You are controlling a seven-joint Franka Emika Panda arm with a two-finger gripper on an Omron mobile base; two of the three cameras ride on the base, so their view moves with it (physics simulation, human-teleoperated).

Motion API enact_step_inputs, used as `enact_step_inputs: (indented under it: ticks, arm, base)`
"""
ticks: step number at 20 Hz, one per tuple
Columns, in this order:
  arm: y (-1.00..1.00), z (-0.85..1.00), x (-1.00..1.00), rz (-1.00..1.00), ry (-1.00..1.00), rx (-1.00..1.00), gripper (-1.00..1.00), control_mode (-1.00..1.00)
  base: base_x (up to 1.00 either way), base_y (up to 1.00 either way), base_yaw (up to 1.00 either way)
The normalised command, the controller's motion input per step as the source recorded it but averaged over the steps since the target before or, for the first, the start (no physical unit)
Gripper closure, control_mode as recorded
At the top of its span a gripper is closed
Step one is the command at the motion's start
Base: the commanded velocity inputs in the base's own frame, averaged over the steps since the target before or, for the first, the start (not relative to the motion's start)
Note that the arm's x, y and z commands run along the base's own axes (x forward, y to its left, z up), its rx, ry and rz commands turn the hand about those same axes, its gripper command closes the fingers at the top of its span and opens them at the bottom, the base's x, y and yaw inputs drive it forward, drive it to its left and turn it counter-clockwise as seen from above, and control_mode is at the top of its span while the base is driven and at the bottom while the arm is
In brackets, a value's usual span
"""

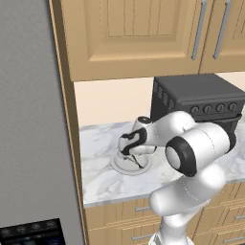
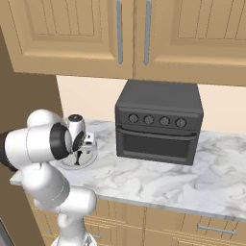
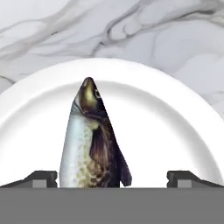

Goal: Place the fish on the top rack of the oven, and slide the tray back inside. Close the oven door.

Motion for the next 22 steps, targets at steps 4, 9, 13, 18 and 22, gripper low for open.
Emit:
enact_step_inputs:
  ticks: [4, 9, 13, 18, 22]
  arm:
    - [0.35, -0.65, 0.08, 0.0, -0.02, -0.02, 1.0, -1.0]
    - [0.08, -0.22, -0.05, 0.0, 0.0, 0.0, 1.0, -1.0]
    - [-0.22, 0.75, -0.41, 0.0, -0.14, 0.0, 1.0, -1.0]
    - [-0.4, 0.92, -0.51, 0.0, -0.15, 0.0, 1.0, -1.0]
    - [-0.34, 1.0, -0.55, 0.0, -0.18, 0.0, 1.0, -1.0]
  base:
    - [0.0, 0.0, 0.0]
    - [0.0, 0.0, 0.0]
    - [0.0, 0.0, 0.0]
    - [0.0, 0.0, 0.0]
    - [0.0, 0.0, 0.0]
